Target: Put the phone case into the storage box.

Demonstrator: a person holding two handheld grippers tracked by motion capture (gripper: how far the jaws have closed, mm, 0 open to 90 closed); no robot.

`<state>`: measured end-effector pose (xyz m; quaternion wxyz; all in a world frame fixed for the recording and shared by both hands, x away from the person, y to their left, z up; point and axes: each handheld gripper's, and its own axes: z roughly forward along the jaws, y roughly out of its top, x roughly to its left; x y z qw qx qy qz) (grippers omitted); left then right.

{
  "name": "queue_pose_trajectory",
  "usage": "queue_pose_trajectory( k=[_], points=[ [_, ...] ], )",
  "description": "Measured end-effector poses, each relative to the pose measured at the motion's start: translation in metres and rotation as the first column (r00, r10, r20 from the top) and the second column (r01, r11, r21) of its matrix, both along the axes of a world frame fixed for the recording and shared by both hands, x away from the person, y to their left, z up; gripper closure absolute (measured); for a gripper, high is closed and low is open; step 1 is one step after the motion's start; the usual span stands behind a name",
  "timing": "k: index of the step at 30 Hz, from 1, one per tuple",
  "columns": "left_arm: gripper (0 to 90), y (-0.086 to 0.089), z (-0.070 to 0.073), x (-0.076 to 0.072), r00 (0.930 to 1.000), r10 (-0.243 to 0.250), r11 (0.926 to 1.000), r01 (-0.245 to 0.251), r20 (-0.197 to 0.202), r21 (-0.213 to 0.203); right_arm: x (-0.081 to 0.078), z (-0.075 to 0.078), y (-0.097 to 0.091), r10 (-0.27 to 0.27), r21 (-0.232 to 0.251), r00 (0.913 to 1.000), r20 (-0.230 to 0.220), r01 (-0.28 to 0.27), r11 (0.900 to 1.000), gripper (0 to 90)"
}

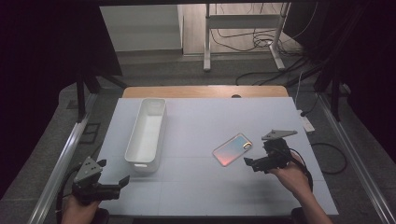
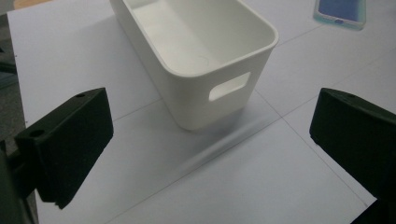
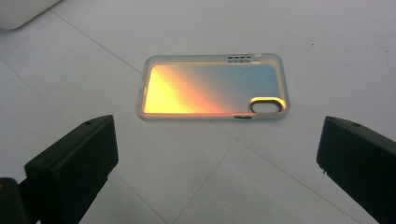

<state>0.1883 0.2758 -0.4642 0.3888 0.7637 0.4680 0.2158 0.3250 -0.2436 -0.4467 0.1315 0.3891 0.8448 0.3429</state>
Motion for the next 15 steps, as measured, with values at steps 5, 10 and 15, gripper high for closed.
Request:
queue_pose_trajectory(
  k=[5, 10, 15],
  points=[
    [0.6, 0.001, 0.000, 0.000, 1.0000, 0.000, 1.0000, 0.000, 0.001, -0.009, 0.004, -0.002, 0.005, 0.014, -0.003, 0.9999, -0.006, -0.014, 0.9999, 0.0],
    [0.6, 0.000, 0.000, 0.000, 1.0000, -0.004, 1.0000, 0.004, 0.002, -0.003, 0.008, -0.001, 0.010, 0.021, -0.006, 0.9998, -0.003, -0.021, 0.9997, 0.0],
    [0.6, -0.001, 0.000, -0.001, 0.9999, -0.013, 0.9999, 0.013, 0.006, 0.004, 0.014, -0.001, 0.015, 0.026, -0.008, 0.9996, -0.007, -0.026, 0.9996, 0.0]
  ],
)
